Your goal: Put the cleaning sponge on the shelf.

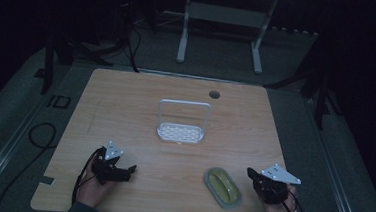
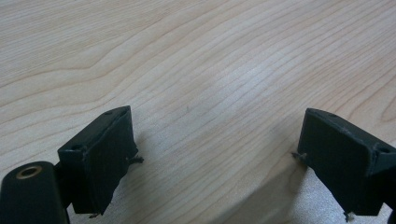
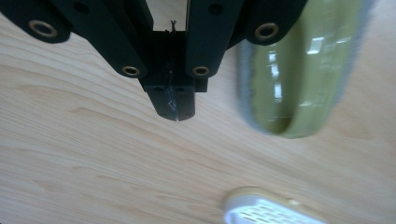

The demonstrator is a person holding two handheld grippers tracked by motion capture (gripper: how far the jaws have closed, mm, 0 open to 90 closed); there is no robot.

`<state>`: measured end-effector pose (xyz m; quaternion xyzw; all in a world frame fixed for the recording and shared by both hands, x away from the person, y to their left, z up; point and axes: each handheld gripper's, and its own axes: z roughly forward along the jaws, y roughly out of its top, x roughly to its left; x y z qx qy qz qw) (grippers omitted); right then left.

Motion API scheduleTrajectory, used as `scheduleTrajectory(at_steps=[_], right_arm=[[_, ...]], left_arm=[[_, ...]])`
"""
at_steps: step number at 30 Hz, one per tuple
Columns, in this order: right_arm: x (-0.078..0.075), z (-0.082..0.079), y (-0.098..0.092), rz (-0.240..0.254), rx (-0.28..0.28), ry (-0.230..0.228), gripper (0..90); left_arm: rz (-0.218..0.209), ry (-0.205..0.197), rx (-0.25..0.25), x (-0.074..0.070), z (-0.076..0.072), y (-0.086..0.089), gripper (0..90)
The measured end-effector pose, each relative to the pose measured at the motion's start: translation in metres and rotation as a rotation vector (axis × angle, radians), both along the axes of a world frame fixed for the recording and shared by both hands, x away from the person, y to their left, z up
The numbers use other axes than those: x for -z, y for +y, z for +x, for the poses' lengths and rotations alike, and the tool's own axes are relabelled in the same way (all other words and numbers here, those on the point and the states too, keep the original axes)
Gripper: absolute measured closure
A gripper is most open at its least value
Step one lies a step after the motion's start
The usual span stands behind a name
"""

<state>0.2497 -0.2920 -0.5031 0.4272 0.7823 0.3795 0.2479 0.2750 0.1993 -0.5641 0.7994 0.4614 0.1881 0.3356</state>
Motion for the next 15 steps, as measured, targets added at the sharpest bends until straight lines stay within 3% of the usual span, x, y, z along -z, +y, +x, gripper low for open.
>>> scheduleTrajectory(at_steps=[6, 15], right_arm=[[-0.011, -0.014, 0.013, -0.023, -0.05, -0.001, 90.0], [-0.02, -0.031, 0.033, -0.003, -0.143, 0.002, 90.0]], left_arm=[[0.001, 0.0, -0.001, 0.0, 0.0, 0.0, 11.1], [0.0, 0.0, -0.002, 0.0, 0.0, 0.0, 11.1]])
